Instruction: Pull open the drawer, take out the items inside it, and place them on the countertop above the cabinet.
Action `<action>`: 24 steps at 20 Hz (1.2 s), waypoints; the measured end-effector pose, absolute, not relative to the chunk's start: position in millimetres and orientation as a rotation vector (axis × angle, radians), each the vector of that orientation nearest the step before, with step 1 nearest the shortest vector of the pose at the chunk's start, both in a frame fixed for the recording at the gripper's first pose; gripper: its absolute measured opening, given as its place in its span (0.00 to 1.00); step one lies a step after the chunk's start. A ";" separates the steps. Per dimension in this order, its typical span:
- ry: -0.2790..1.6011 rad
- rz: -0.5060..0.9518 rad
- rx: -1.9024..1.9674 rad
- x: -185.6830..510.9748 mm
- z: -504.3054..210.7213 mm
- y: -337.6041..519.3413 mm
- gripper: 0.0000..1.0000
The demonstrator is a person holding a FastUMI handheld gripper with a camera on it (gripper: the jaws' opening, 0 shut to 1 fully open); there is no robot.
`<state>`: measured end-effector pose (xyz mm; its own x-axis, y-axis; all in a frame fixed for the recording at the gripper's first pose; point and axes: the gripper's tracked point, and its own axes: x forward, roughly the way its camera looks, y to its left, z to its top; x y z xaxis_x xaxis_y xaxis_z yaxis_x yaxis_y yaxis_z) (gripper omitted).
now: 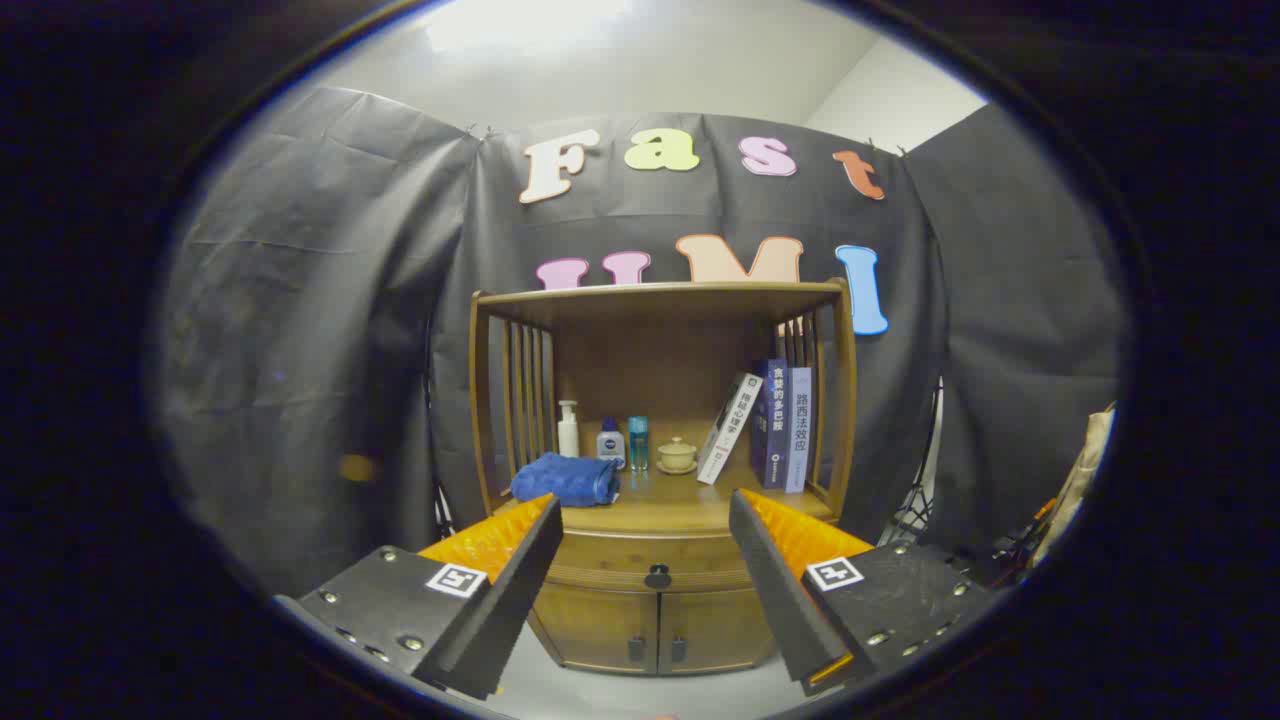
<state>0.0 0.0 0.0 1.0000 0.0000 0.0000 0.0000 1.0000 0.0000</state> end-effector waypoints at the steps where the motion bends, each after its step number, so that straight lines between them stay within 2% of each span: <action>1: 0.000 0.001 0.001 0.2 -1.0 0.4 1.00; 16: 0.064 -0.023 -0.068 45.8 -71.5 -14.1 1.00; 24: 0.051 -0.020 -0.060 68.3 -81.7 -4.9 1.00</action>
